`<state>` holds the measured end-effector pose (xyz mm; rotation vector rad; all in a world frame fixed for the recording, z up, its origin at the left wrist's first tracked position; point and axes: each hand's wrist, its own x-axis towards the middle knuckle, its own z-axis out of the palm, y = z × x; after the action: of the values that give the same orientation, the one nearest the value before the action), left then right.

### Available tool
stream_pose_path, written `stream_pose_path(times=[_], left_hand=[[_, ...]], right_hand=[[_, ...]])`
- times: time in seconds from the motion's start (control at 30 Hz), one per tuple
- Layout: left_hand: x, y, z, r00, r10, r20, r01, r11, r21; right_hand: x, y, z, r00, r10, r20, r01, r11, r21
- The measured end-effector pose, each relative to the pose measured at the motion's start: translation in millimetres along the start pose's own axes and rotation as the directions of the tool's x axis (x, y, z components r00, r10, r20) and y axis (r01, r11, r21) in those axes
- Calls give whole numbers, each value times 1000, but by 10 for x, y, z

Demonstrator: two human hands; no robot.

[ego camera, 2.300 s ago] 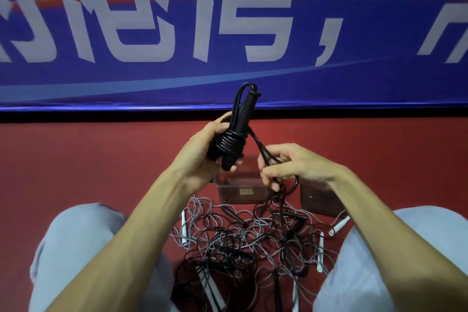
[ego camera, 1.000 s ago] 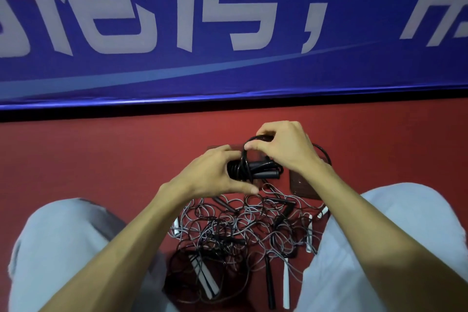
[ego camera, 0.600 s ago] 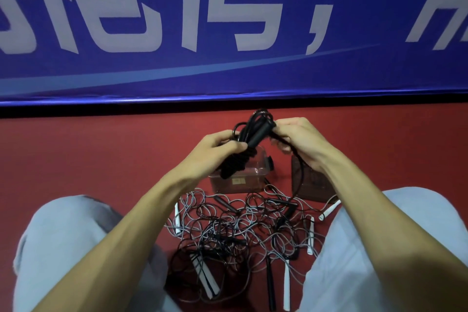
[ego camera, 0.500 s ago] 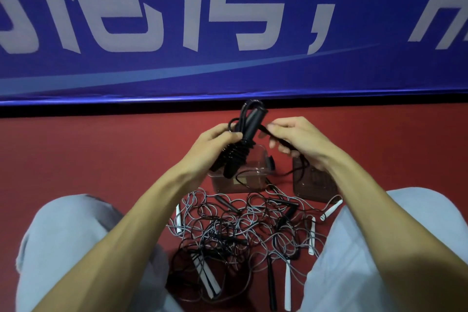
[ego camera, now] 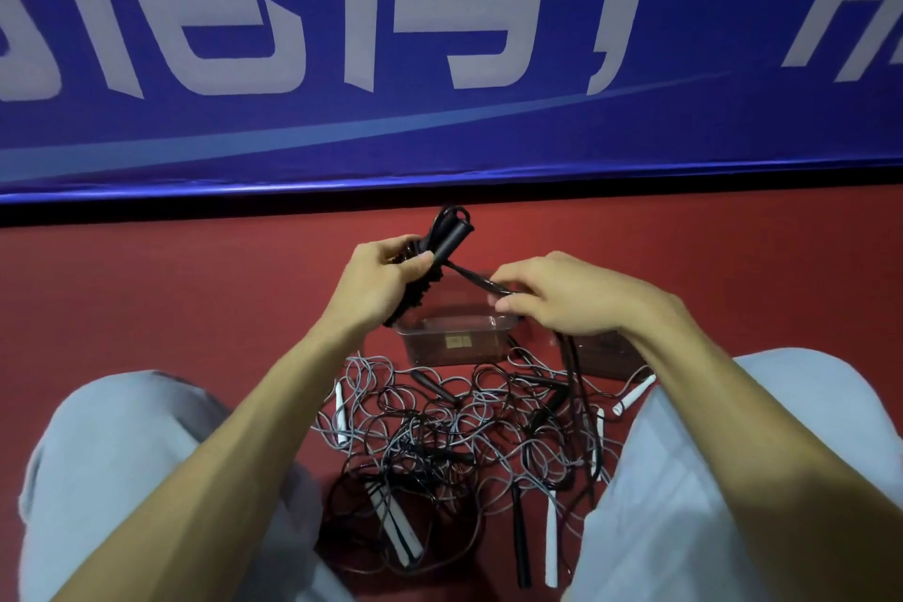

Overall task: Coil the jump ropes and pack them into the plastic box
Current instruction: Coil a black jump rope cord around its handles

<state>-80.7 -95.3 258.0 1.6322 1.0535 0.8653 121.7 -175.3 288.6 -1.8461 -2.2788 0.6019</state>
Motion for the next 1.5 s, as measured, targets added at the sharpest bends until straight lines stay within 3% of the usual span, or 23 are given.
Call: stream_pose_path(times=[0.1, 0.17, 0.27, 0.37, 0.47, 0.57, 0.73, 0.93, 1.07, 1.2, 1.27, 1.37, 1.5], left_hand=[[53, -89, 5, 999, 24, 28, -32, 941, 336], [45, -104, 15, 998, 9, 57, -35, 881, 472], [17, -94, 33, 986, 25, 168, -115, 826, 551], [-32, -44, 38, 948, 26, 317, -217, 780, 587], [-70, -7, 40, 918, 40, 394, -288, 751, 594], [-88, 8, 26, 904, 73, 420, -321, 765, 559], [-157, 11, 93, 920, 111, 376, -323, 759, 566], [-193, 42, 186, 947, 133, 294, -287, 759, 584], [-191, 78, 165, 942, 138, 305, -269, 852, 448], [-207, 146, 109, 938, 138, 318, -195, 969, 154], [-206, 188, 72, 953, 129, 275, -126, 992, -28], [-167, 211, 14, 980, 86, 182, -46, 976, -213], [-118, 204, -23, 974, 47, 220, 43, 920, -388]], right_hand=[[3, -86, 85, 986, -161, -39, 149, 964, -219], [2, -137, 109, 960, -257, -108, 201, 908, -369], [14, -110, 96, 903, -356, -242, 220, 865, -450], [41, -43, 99, 829, -390, -399, 230, 890, -394], [72, -42, 125, 790, -325, -520, 192, 936, -294], [98, -37, 128, 777, -159, -609, 108, 987, -119], [125, 69, 72, 791, 185, -584, -111, 981, 160], [148, 103, 55, 815, 265, -515, -74, 929, 362], [152, 131, 18, 883, 240, -403, 106, 735, 670], [164, 152, 34, 931, 237, -279, 114, 537, 836], [173, 165, 49, 932, 237, -273, 108, 539, 835], [156, 130, 71, 937, 214, -277, 71, 658, 750], [153, 44, 95, 979, 149, -141, -18, 747, 664]])
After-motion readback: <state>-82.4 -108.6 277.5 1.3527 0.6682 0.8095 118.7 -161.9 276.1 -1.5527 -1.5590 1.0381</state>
